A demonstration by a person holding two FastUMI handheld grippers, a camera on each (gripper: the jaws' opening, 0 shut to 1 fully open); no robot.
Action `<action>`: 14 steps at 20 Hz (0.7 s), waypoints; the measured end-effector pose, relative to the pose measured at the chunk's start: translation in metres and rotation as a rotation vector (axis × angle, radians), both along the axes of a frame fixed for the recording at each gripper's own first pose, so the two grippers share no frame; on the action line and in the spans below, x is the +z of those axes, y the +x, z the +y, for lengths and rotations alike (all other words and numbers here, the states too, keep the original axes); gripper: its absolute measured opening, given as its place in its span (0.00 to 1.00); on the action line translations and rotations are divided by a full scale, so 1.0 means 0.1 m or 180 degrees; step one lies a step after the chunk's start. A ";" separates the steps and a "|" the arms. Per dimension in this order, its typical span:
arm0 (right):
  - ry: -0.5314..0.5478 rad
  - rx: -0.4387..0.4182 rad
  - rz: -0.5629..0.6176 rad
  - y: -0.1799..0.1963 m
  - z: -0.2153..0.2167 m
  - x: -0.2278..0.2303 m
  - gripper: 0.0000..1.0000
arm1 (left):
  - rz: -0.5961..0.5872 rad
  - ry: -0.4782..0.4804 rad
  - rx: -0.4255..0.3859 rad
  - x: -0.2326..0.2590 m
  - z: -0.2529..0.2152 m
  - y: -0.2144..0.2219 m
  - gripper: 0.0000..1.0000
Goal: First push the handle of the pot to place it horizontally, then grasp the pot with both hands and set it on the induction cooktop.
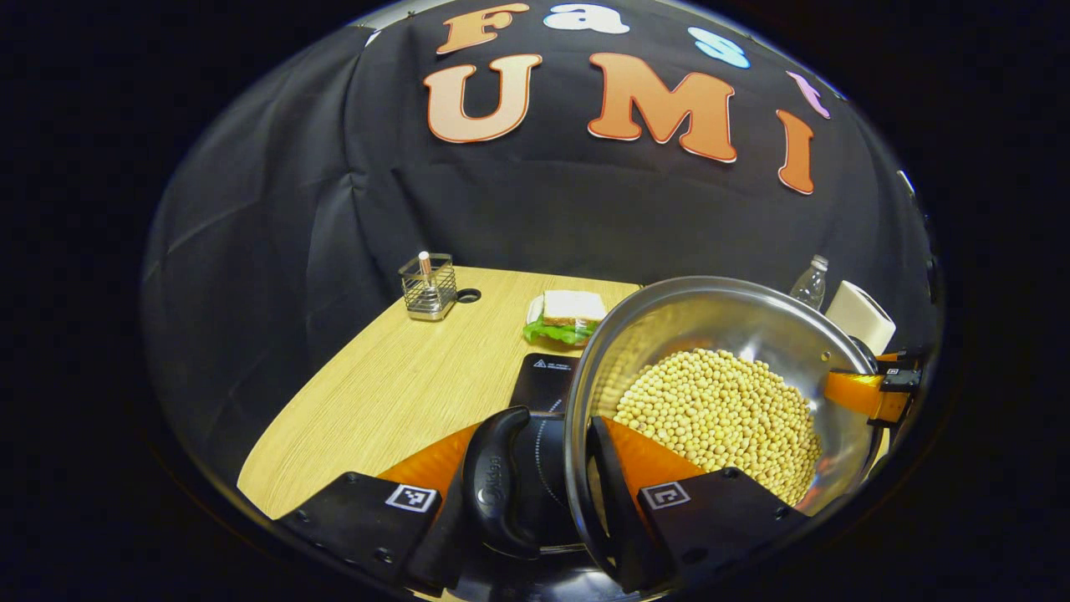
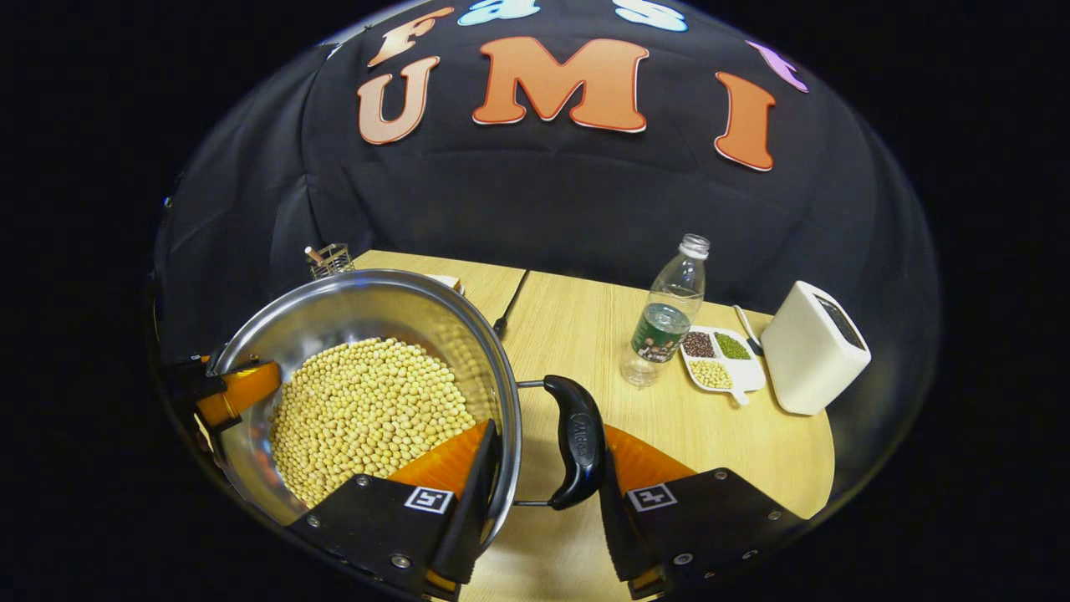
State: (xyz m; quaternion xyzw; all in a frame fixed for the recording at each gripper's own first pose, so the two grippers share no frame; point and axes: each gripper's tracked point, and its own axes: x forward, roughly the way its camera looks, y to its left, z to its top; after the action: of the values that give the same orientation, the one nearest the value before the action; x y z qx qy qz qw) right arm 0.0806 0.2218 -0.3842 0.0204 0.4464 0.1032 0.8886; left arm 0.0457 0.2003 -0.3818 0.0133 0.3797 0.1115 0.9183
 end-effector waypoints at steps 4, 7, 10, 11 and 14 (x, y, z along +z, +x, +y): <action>-0.0011 0.0007 0.0064 0.03 0.14 -0.11 0.61 | 0.0090 0.0004 -0.0042 -0.13 0.15 0.07 0.74; -0.0028 0.0006 0.0145 0.03 0.22 -0.23 0.61 | 0.0170 -0.0001 -0.0056 -0.13 0.12 0.04 0.74; -0.0052 0.0014 0.0218 0.01 0.30 -0.34 0.61 | 0.0242 -0.0013 -0.0053 -0.11 0.12 0.07 0.71; -0.0047 0.0013 0.0242 0.02 0.32 -0.37 0.61 | 0.0256 -0.0012 -0.0054 -0.09 0.13 0.07 0.71; -0.0028 -0.0001 0.0299 0.00 0.34 -0.41 0.61 | 0.0302 -0.0045 -0.0050 -0.11 0.13 0.10 0.71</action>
State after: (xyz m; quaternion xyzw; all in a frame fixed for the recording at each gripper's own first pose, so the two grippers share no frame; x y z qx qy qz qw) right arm 0.0805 0.2557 -0.4248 0.0215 0.4881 0.1000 0.8668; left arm 0.0555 0.2130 -0.3927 0.0151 0.4235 0.1008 0.9002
